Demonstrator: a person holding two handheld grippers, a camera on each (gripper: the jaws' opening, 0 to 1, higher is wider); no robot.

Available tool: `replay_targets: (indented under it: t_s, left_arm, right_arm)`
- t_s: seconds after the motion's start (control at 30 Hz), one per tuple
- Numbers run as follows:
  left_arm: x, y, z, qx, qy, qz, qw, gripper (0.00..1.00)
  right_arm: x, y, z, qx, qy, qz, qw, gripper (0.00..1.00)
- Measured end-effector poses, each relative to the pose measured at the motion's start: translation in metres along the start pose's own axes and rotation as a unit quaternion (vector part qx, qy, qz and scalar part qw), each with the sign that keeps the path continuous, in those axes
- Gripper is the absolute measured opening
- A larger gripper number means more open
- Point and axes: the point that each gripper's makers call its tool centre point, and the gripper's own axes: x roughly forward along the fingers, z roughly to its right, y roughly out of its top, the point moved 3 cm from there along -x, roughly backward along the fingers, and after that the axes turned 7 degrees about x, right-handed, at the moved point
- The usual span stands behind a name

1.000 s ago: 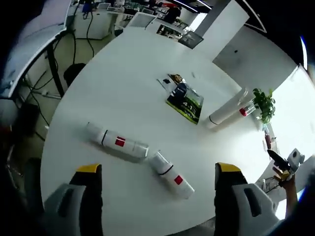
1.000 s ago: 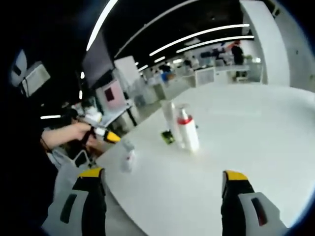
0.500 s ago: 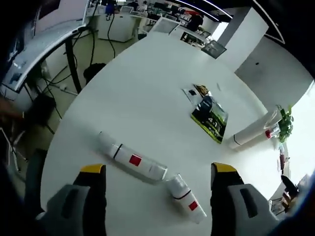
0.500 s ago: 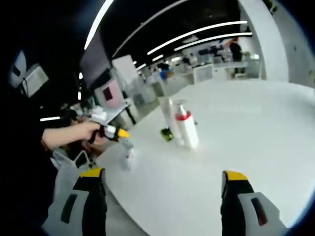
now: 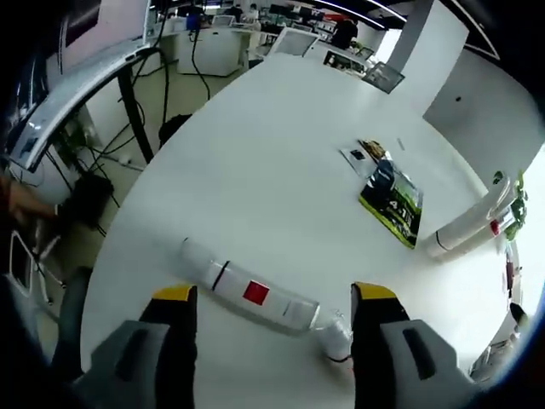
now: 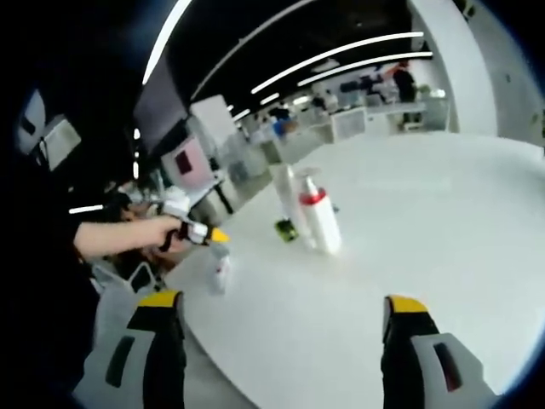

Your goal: Arrange the skincare products in the storage area until every visible bottle or jar stands upright without overlapping.

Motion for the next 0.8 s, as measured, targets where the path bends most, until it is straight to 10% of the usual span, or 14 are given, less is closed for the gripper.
replay_targets:
  t_s: [0.8]
  left_arm:
    - [0.006, -0.009, -0.019, 0.075, 0.037, 0.006, 0.9965, 0.29]
  right_arm:
    - [0.01, -0.001, 0.004, 0.009, 0.002, -0.007, 0.9999, 0.94]
